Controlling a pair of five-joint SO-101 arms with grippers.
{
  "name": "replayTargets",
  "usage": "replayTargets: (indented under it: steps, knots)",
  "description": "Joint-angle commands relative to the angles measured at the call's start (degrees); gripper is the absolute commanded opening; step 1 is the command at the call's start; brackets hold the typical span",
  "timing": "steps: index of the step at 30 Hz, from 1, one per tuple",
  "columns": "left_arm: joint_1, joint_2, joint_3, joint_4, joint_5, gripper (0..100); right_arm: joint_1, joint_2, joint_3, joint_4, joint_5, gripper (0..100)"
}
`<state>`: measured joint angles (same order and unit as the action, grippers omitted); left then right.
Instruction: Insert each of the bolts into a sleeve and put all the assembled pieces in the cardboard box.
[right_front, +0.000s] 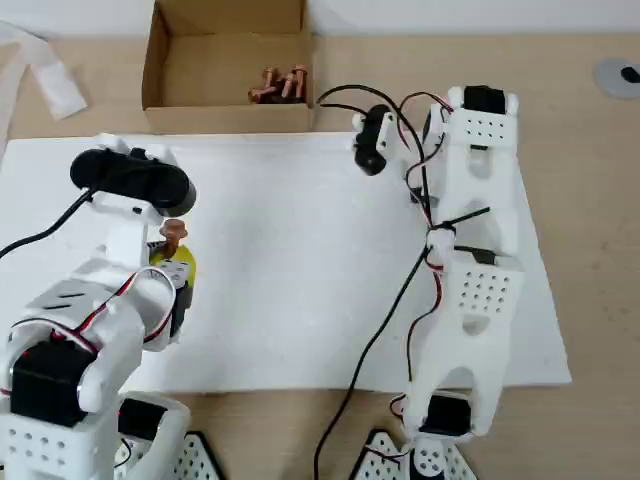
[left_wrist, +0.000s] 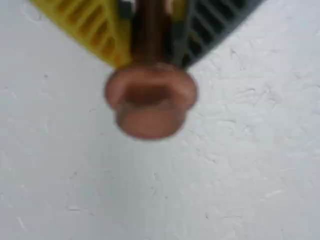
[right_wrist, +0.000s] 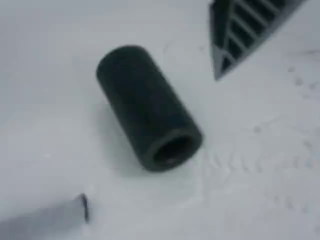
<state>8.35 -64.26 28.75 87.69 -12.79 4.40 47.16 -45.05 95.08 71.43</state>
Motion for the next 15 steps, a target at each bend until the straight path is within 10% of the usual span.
replayTargets:
  steps: [1,15]
  knots:
    - [0.3,-0.9,-0.4,1.5,-0.4,1,1.3,2.6,-4.8,0.4,0.7,36.8]
    - [0.3,-0.9,-0.3,3.3,-0.1,1,0.0,7.5,-6.5,0.5,0.8,36.7]
